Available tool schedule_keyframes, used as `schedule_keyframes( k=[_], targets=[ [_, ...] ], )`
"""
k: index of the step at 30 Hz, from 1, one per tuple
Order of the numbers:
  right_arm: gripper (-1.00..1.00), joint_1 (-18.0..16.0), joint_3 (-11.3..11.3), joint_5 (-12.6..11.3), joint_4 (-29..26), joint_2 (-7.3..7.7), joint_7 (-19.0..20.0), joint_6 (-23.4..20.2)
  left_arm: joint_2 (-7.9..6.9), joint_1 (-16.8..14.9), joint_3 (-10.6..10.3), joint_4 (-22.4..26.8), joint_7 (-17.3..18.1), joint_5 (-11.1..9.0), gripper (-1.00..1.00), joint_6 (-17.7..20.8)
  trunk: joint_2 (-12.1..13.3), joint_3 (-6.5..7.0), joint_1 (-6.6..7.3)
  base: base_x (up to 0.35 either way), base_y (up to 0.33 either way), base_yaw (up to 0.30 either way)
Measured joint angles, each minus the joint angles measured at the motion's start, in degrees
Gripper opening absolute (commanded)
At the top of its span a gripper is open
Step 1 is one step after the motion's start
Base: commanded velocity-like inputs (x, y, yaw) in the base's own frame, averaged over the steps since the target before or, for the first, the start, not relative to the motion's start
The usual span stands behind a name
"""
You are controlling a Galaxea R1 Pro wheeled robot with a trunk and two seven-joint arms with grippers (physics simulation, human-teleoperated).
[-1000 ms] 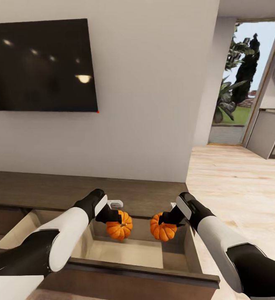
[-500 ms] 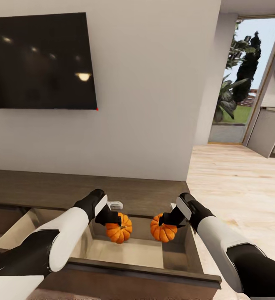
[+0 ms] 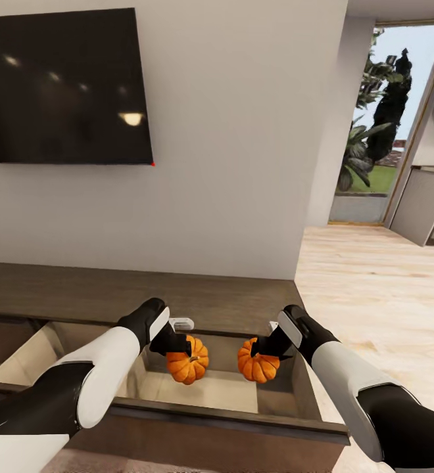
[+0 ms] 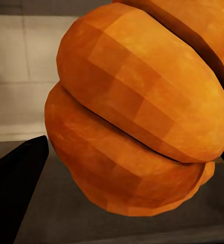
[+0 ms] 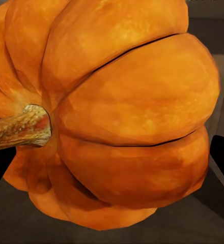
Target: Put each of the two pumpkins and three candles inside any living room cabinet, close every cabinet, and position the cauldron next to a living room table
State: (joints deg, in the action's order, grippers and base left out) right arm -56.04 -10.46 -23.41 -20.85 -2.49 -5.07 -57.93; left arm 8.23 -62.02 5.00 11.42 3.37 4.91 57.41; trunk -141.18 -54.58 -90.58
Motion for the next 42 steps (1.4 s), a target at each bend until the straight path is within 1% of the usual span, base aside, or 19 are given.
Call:
schedule_keyframes(
  k=[8, 13, 17, 25, 32, 40, 42],
  targets=[
    [-1.00, 0.0, -0.1, 0.0, 0.0, 0.00, -0.1, 0.1, 0.00, 0.0, 0.0, 0.0, 0.0, 0.0, -1.00, 0.1, 0.0, -0.15, 0.00, 0.000, 0.000, 0.011],
    [-1.00, 0.0, -0.2, 0.1, 1.3, 0.00, -0.1, 0.1, 0.02, 0.0, 0.0, 0.0, 0.0, 0.0, -1.00, 0.1, -2.0, -1.45, -1.10, 0.000, 0.000, 0.060],
    [-1.00, 0.0, -0.2, 0.0, 1.5, 0.01, -0.1, 0.1, 0.03, 0.0, 0.0, 0.0, 0.0, 0.1, -1.00, 0.1, -2.1, -2.68, -1.22, 0.000, 0.000, 0.048],
    [-1.00, 0.0, -0.1, 0.0, 1.5, 0.01, -0.1, 0.1, 0.07, 0.0, 0.0, 0.0, -0.1, 0.0, -1.00, 0.1, -2.1, -2.90, -1.21, 0.003, 0.000, 0.006],
    [-1.00, 0.0, -0.1, 0.0, 1.5, 0.01, -0.1, 0.1, 0.34, 0.0, 0.0, 0.0, -0.1, 0.1, -1.00, 0.1, -2.1, -2.90, -1.19, 0.236, -0.003, 0.000],
    [-1.00, 0.0, -0.1, 0.0, 1.6, 0.01, -0.1, 0.1, 0.35, 0.0, 0.0, -0.4, -0.1, 0.0, -1.00, 0.1, -2.1, -2.90, -1.21, 0.026, -0.001, 0.000],
    [-1.00, 0.0, -0.1, 0.0, 1.6, 0.01, -0.1, 0.1, 0.35, 0.0, -0.1, -0.5, -0.1, 0.0, -1.00, 0.1, -2.1, -3.34, -1.27, 0.002, 0.000, 0.000]
  ],
)
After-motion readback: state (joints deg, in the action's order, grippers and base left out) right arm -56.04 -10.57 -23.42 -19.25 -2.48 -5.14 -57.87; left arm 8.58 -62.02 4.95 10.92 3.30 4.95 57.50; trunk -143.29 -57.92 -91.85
